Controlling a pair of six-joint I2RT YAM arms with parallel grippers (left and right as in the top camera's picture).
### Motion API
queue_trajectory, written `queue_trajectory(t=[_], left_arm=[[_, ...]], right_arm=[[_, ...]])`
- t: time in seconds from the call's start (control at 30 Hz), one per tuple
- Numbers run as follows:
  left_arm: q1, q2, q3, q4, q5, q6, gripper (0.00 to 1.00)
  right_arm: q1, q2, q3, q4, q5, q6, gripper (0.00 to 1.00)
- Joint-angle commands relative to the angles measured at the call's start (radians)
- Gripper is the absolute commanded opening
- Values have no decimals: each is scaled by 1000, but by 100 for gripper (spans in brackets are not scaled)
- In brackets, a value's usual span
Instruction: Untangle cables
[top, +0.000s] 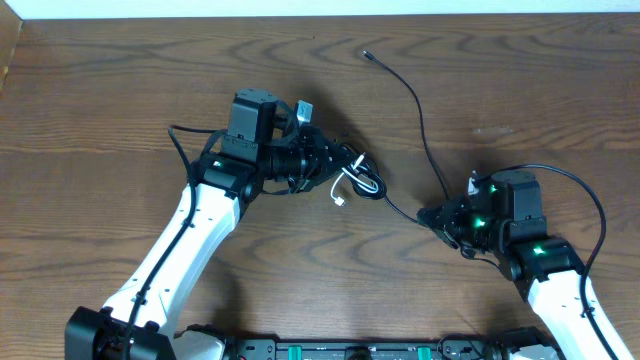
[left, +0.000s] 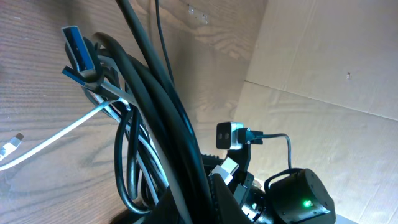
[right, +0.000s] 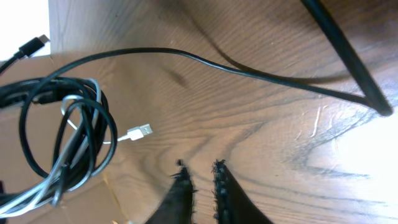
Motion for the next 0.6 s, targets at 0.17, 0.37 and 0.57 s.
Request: queue_trajectory(t=[0.17, 0.37, 0.57], left_arm=[[2, -8, 6, 3, 20, -6, 8], [3, -8, 6, 3, 19, -6, 8], [3, -8, 6, 3, 19, -6, 8]], right_arm=[[-2, 6, 9, 7, -62, 137, 25], [-2, 6, 9, 29, -88, 300, 24], [51, 22, 9, 170, -112, 434, 26]])
